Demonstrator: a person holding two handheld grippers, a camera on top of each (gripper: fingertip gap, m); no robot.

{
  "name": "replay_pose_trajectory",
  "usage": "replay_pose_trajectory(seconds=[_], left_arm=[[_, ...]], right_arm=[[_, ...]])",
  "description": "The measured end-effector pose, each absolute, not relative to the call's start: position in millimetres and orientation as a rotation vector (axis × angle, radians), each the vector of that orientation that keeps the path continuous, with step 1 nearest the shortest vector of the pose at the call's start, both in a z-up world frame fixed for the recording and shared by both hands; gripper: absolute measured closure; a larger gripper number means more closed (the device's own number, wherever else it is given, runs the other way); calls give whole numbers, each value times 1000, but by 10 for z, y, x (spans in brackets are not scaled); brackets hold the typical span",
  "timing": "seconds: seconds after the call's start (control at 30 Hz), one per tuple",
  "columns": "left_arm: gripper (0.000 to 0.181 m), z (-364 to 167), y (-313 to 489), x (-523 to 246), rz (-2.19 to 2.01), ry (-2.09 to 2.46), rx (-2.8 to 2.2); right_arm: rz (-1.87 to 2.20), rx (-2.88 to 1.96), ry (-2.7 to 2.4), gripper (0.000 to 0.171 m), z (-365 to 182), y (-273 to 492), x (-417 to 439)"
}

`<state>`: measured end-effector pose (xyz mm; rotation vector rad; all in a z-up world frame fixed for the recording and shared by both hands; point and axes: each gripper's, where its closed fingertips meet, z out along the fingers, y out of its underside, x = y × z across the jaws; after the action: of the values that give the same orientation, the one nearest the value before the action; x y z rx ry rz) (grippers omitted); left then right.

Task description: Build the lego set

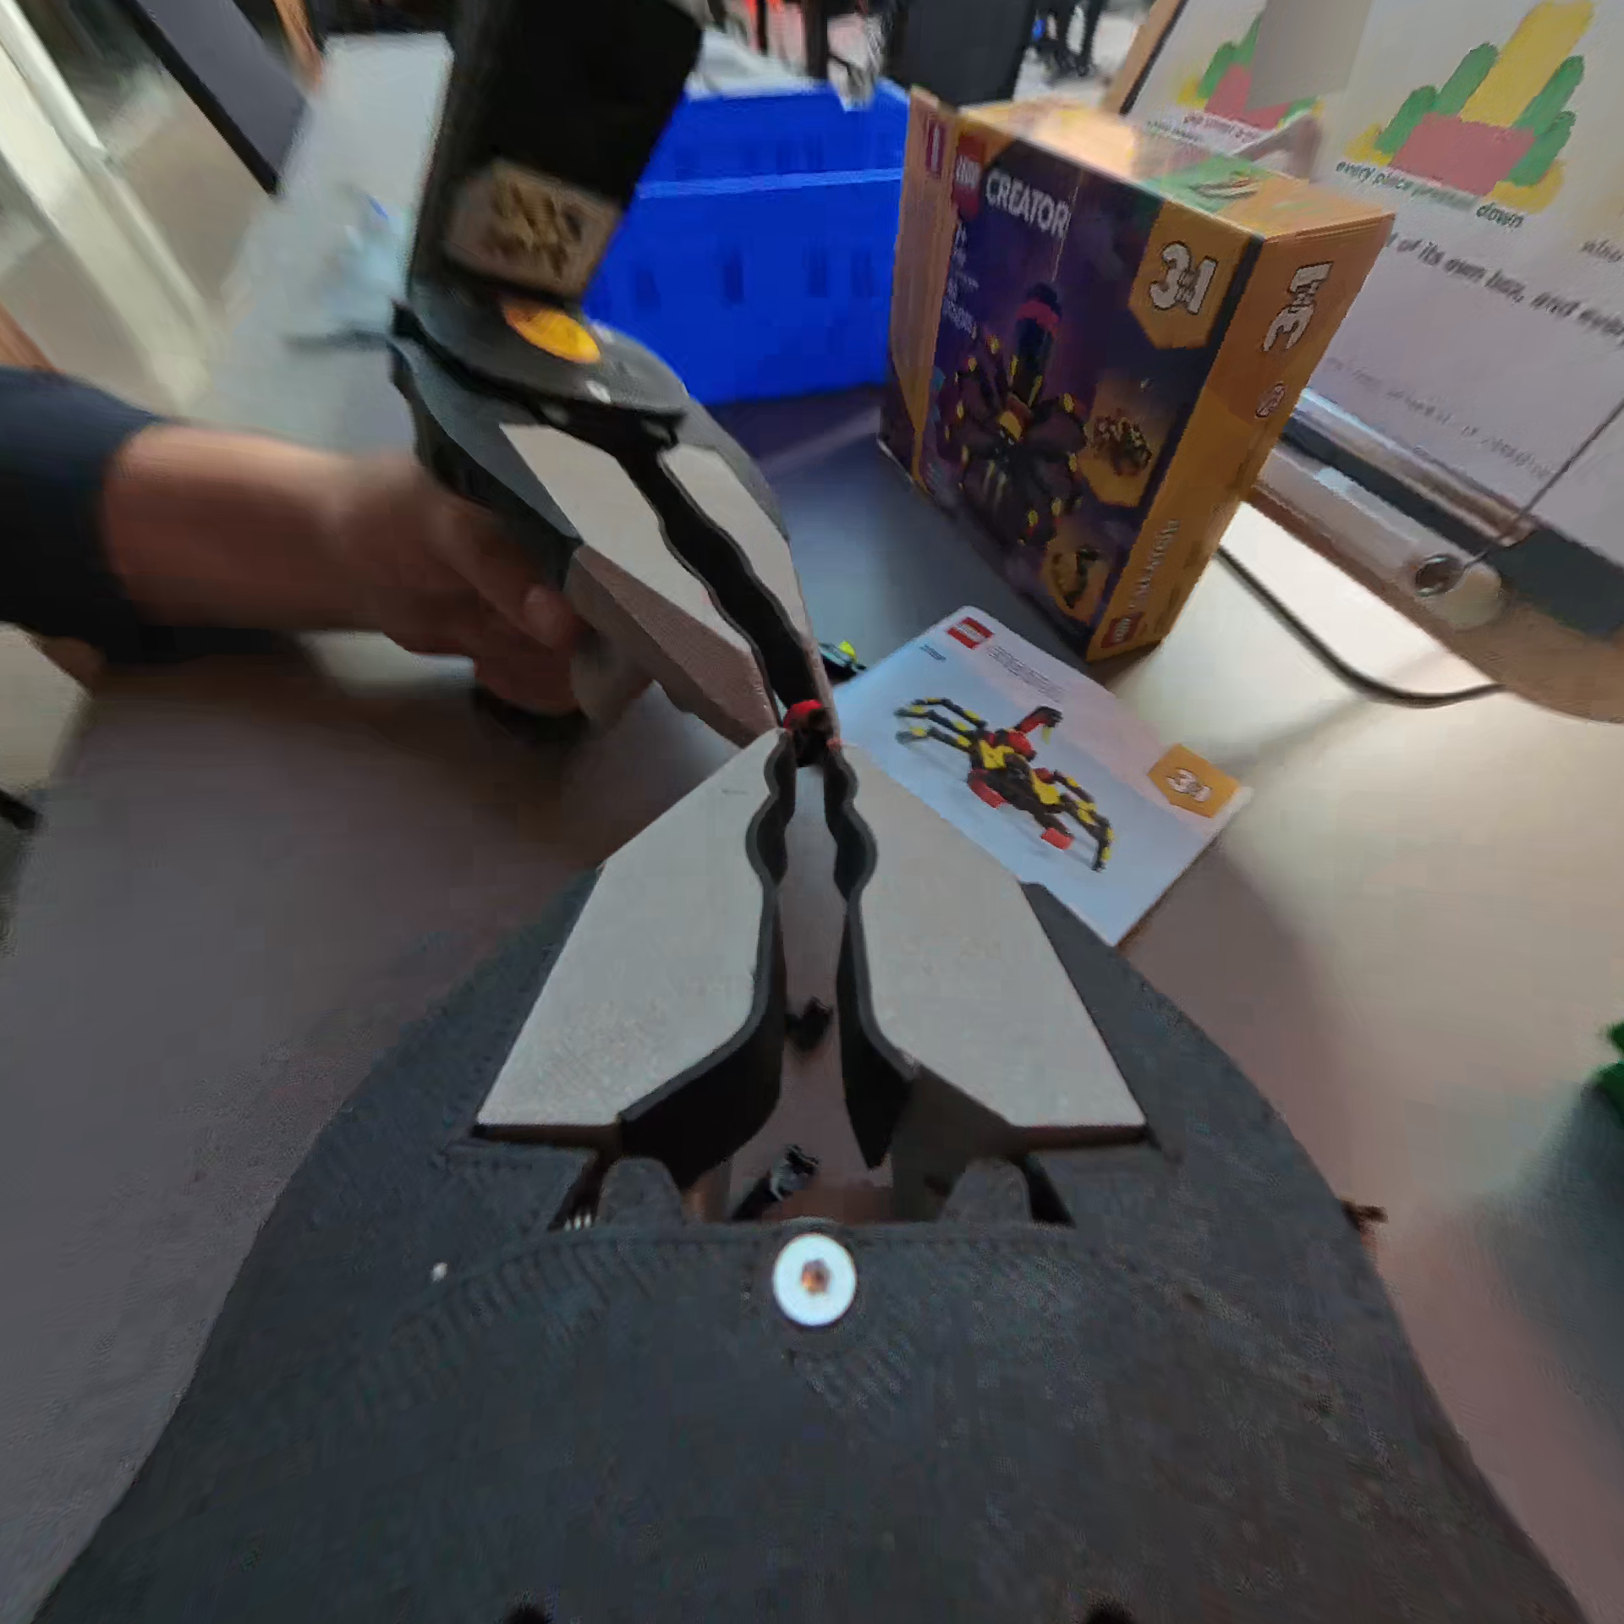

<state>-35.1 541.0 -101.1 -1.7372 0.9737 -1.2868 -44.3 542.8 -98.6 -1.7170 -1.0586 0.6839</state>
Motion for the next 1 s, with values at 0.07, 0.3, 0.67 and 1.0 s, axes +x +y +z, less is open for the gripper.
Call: replay_pose_trajectory(seconds=[0.07,0.3,0.67,1.0], left_arm=[[176,-1078,5471,-375,-996,1064,-1706],[176,-907,5348,-334,-1129,1038,-1639],[176,-791,5344,-337,-1636,811,-1634],[176,-740,5391,-376,-1663,775,-1593]], right_arm=[[411,-1730,-1154,171,-1110,5481,-411],[390,-1675,-1169,171,-1207,5468,-527],[608,-1583,-990,168,-881,5482,-396],[664,-1521,-941,167,-811,5483,-395]])
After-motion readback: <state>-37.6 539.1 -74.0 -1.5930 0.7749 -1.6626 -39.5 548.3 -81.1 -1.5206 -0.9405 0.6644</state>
